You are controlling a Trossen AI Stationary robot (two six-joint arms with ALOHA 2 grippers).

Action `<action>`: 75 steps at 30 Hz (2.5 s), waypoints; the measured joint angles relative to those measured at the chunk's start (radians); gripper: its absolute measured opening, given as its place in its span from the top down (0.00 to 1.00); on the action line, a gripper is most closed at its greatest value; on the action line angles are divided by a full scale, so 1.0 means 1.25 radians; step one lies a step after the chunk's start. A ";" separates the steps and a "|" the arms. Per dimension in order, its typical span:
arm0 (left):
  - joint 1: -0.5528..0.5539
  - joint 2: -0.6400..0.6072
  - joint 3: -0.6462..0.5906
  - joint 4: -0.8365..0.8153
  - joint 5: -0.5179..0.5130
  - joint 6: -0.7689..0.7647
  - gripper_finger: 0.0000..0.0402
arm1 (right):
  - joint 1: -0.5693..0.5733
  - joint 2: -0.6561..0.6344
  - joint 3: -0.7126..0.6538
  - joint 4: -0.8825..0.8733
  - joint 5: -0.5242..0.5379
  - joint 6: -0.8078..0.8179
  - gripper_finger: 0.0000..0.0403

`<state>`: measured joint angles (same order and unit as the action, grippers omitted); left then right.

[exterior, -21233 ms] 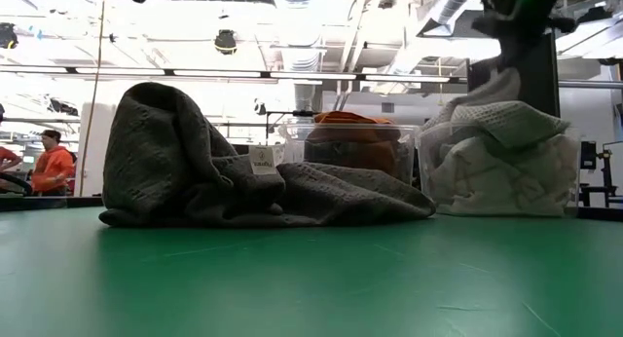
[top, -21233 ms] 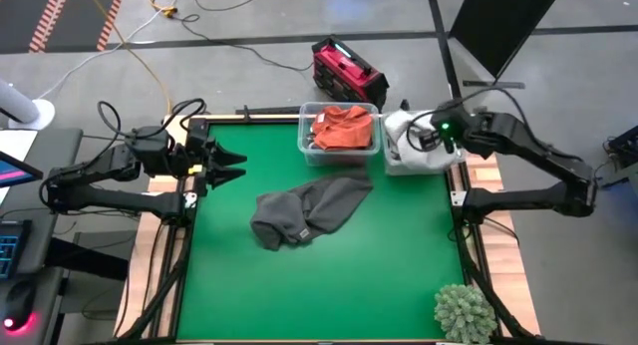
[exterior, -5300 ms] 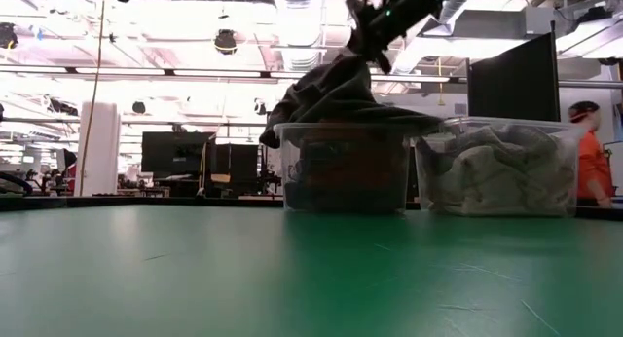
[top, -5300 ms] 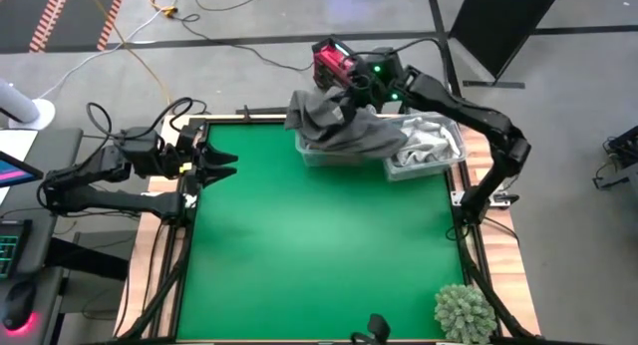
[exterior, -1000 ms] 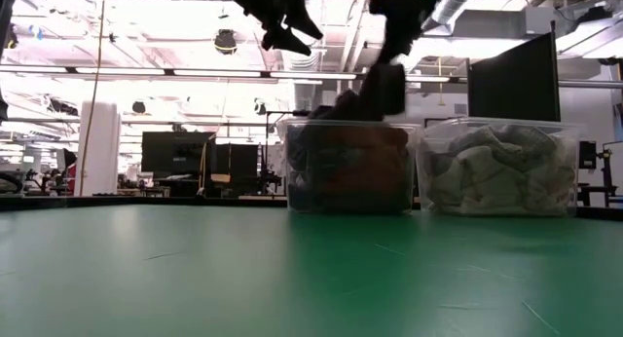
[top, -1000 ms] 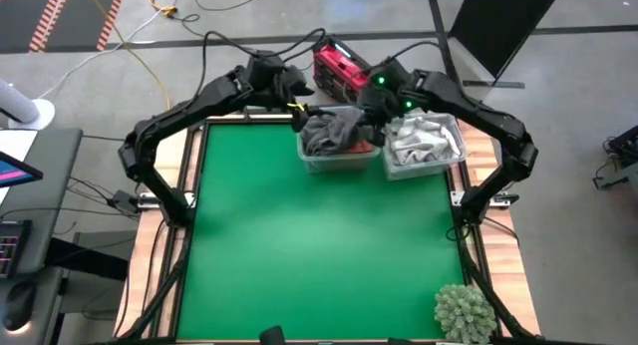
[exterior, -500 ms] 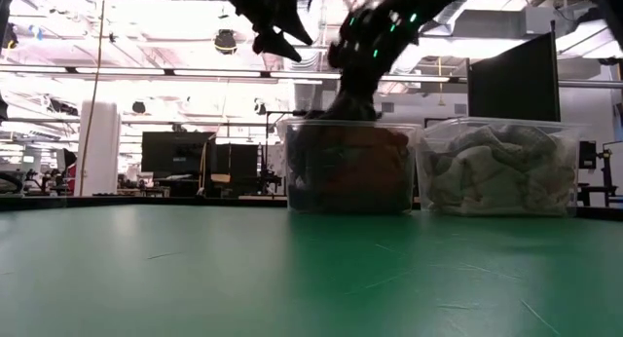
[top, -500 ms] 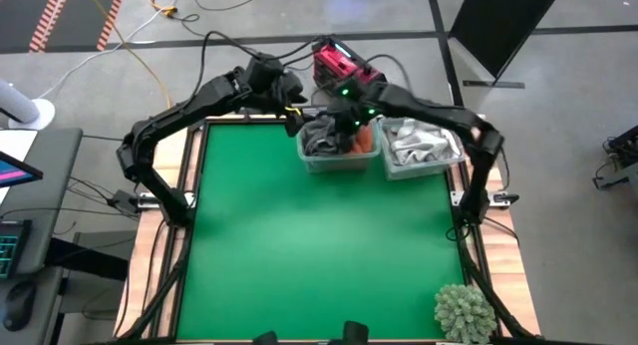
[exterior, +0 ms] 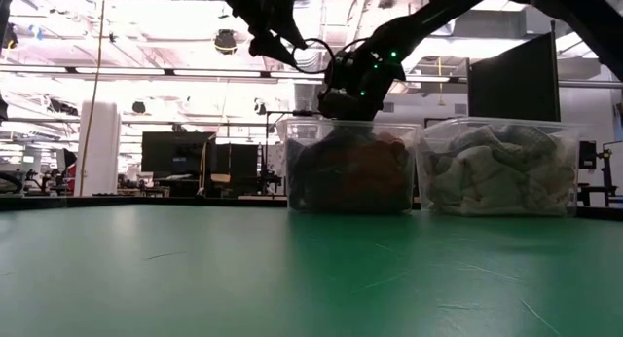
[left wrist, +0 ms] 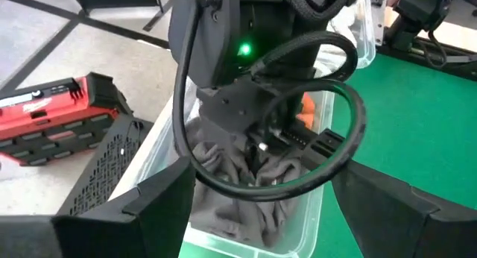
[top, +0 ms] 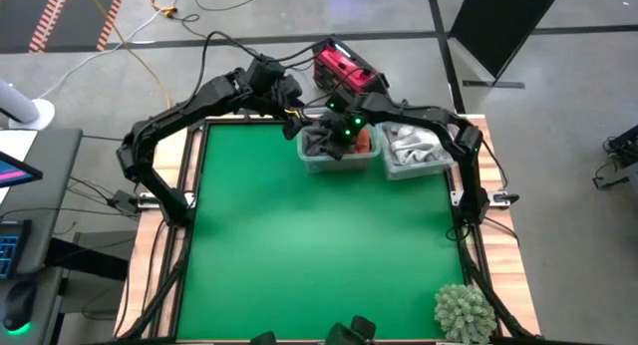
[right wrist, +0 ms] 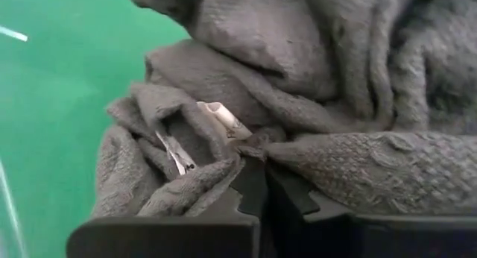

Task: Sort towels by color in basket
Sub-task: Put the gray towel into the left transparent bin

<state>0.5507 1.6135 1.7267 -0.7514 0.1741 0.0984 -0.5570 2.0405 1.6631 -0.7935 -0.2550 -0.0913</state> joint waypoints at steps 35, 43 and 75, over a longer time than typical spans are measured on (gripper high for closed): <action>0.000 0.000 0.000 0.028 -0.002 0.009 0.25 | -0.021 -0.077 -0.057 -0.108 0.079 0.087 0.53; 0.000 0.000 0.000 0.045 -0.002 0.009 0.25 | -0.052 -0.069 0.040 -0.235 0.057 0.105 0.56; -0.096 0.102 -0.253 0.636 0.083 -0.181 0.25 | -0.103 -0.265 0.505 -0.613 0.231 0.165 0.52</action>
<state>0.4307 1.7414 1.4099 0.0437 0.2773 -0.1276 -0.6863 1.7095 2.2949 -1.5594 0.0333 0.1155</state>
